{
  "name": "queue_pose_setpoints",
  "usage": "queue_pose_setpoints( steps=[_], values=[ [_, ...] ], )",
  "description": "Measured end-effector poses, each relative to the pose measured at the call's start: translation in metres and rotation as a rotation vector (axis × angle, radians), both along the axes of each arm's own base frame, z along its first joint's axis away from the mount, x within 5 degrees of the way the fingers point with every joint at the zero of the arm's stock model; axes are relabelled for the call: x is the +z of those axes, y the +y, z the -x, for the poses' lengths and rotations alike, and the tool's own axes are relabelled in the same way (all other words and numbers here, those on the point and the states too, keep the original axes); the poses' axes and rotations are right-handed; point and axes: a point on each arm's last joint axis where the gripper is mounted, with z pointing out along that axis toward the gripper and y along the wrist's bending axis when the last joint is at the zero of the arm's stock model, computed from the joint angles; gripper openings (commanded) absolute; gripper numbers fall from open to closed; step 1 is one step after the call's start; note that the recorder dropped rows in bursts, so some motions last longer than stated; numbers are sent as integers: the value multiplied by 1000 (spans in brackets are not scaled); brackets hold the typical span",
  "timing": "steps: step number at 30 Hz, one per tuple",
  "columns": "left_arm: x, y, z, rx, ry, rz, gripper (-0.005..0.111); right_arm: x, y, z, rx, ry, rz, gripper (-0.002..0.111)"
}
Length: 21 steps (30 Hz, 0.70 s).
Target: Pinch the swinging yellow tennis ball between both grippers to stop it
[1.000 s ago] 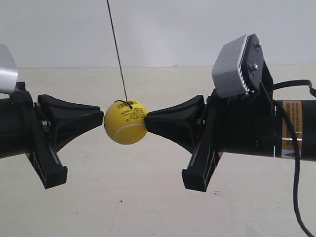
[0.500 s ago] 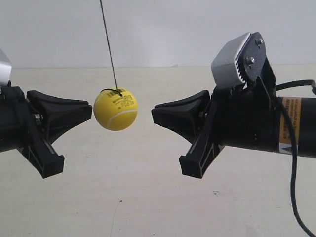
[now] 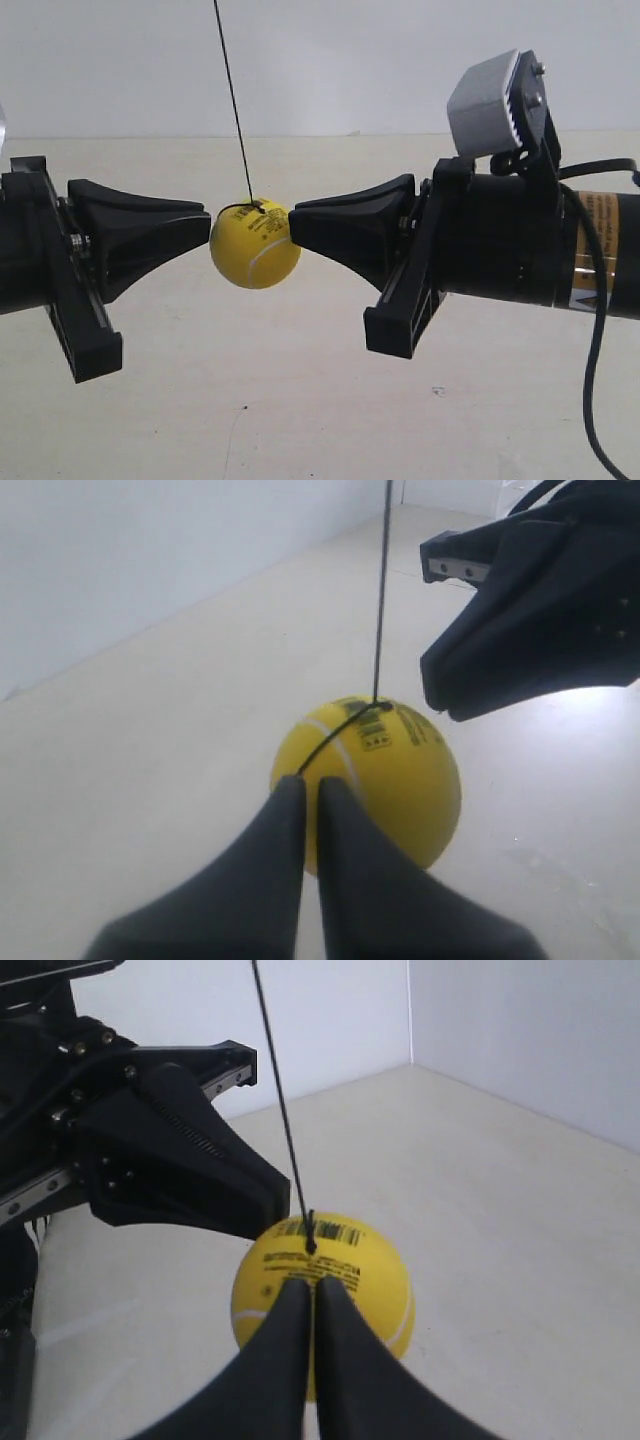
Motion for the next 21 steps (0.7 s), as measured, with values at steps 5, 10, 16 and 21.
queue_pose_setpoints(
  steps=[5,10,16,21],
  values=[
    [2,-3,4,-56,-15,19,5,0,0,0,-1,3,-1,0],
    [2,-4,6,-83,-26,4,5,0,0,0,-3,21,-8,0],
    [1,-3,5,-74,-25,-7,5,0,0,0,-4,24,-9,0],
    [1,-2,5,-64,-29,-19,5,0,0,0,-4,24,-9,0]
  ],
)
